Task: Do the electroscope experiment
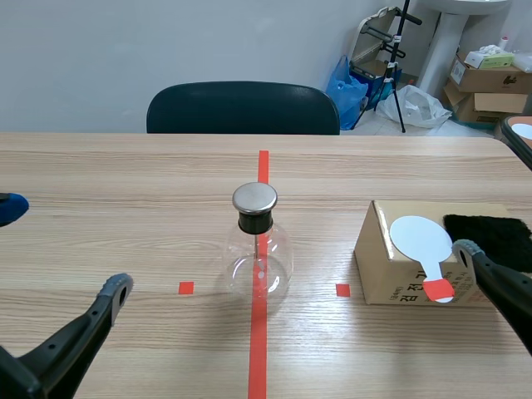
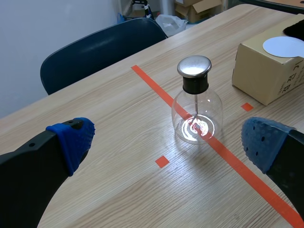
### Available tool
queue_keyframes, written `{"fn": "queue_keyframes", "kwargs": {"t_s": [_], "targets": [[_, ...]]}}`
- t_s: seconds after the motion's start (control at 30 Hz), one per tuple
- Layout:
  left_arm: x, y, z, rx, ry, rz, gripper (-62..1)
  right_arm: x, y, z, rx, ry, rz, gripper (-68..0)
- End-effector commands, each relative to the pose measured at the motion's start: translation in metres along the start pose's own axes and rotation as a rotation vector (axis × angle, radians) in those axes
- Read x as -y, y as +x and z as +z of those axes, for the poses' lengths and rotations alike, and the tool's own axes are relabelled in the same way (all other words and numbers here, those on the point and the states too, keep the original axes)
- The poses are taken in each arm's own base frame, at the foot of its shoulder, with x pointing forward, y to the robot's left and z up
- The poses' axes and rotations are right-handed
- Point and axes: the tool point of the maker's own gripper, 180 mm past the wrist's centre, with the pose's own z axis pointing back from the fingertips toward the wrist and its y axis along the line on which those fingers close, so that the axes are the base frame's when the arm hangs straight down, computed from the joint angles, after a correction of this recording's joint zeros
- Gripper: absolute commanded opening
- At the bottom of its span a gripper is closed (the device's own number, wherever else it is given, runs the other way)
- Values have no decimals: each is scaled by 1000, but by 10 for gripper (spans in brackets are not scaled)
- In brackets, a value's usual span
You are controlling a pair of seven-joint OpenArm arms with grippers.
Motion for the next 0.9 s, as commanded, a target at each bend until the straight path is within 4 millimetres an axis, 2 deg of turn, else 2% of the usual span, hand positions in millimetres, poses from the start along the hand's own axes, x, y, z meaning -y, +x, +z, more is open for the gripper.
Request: {"fn": "queue_keyframes", "kwargs": {"t_s": [0.0,0.27,0.87], "targets": [[3,13,-2,41,-10,5,14,1,5,0,23,-1,-6,4],[5,24,-3,69,-13,13,14,0,10,0,47,2,-7,4],[5,24,-3,72,-13,13,14,0,10,0,49,2,-7,4]]}}
